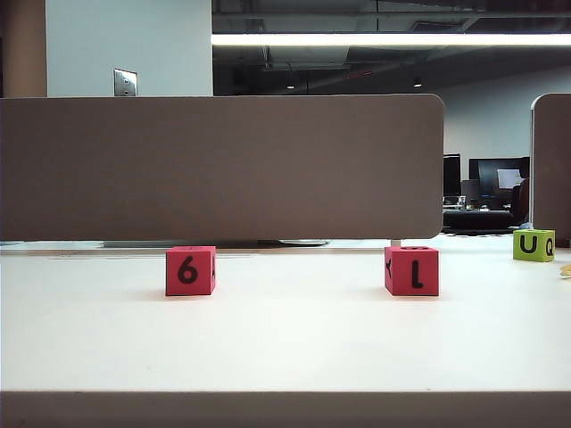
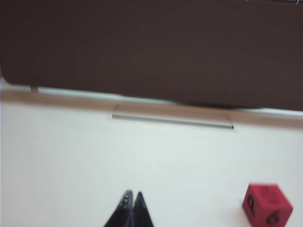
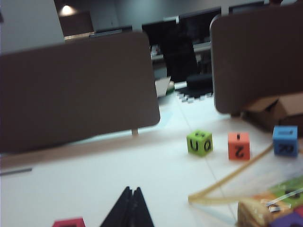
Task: Stack the letter block on the right onto the letter block on the left.
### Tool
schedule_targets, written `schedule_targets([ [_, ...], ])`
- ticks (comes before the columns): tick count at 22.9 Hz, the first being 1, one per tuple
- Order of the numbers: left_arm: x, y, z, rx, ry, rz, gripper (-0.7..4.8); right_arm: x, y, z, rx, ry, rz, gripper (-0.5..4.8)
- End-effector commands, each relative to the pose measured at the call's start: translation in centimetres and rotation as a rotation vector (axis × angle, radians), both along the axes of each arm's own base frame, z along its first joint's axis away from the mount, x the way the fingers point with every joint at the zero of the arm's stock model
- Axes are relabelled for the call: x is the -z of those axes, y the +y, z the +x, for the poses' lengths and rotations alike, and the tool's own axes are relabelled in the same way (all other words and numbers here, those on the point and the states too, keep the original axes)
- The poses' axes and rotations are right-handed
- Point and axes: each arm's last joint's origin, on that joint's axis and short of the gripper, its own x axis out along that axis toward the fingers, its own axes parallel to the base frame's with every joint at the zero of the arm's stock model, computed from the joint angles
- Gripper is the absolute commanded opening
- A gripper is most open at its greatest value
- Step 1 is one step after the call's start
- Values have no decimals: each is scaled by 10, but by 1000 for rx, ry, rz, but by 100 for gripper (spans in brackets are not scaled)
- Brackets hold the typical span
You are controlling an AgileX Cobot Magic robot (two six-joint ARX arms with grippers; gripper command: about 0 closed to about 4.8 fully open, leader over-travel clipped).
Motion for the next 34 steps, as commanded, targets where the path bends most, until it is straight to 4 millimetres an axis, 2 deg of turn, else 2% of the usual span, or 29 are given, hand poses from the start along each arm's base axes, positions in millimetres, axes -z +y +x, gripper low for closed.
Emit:
schedule_targets([
  [1,-32,0,2,-4,-20,42,-6,-26,0,-3,16,-37,-56,-9],
  [4,-68,0,12,-8,-8,90,-6,-48,0,7,21,-18,-67,-9],
  [6,-100,0,28,-8,7,128,-6,-64,0,32,16,48,-62,-9],
  [8,-110,0,37,-8,17,127,-6,-71,2,51,-13,111,-67,-9],
  [9,-116,0,49,-6,31,99,-6,-78,3,68,-48,157,-69,-9],
  [10,-117,0,56,-5,39,84,-6,-82,3,80,-61,186,-70,-9],
  [12,-112,-2,82,36,91,56,-6,-93,9,120,-135,266,-69,-9],
  [14,-106,-3,95,67,127,53,-6,-98,14,140,-155,302,-70,-9],
  [16,-93,-7,116,206,204,57,-6,-100,23,179,-230,361,-91,-9],
  [18,-85,-10,127,274,240,52,2,-97,29,199,-287,391,-90,-7],
  [19,-79,-14,136,301,268,52,92,-94,35,215,-311,418,-91,53],
  [20,-75,-16,140,308,282,56,150,-91,38,223,-321,432,-93,123],
  [21,-69,-20,147,325,316,57,211,-87,44,235,-354,452,-92,261],
  [22,-66,-22,151,336,333,55,212,-84,48,241,-385,464,-91,356],
  [23,-63,-27,158,353,356,56,220,-79,56,250,-438,483,-75,479],
  [26,-63,-40,177,399,403,60,281,-62,72,269,-546,553,83,479],
  [28,-67,-43,183,406,414,56,280,-54,73,275,-544,584,122,479],
  [31,-75,-45,190,404,405,21,282,-32,77,280,-453,691,105,479],
  [34,-72,-45,189,397,443,-11,283,-17,83,280,-347,790,72,479],
])
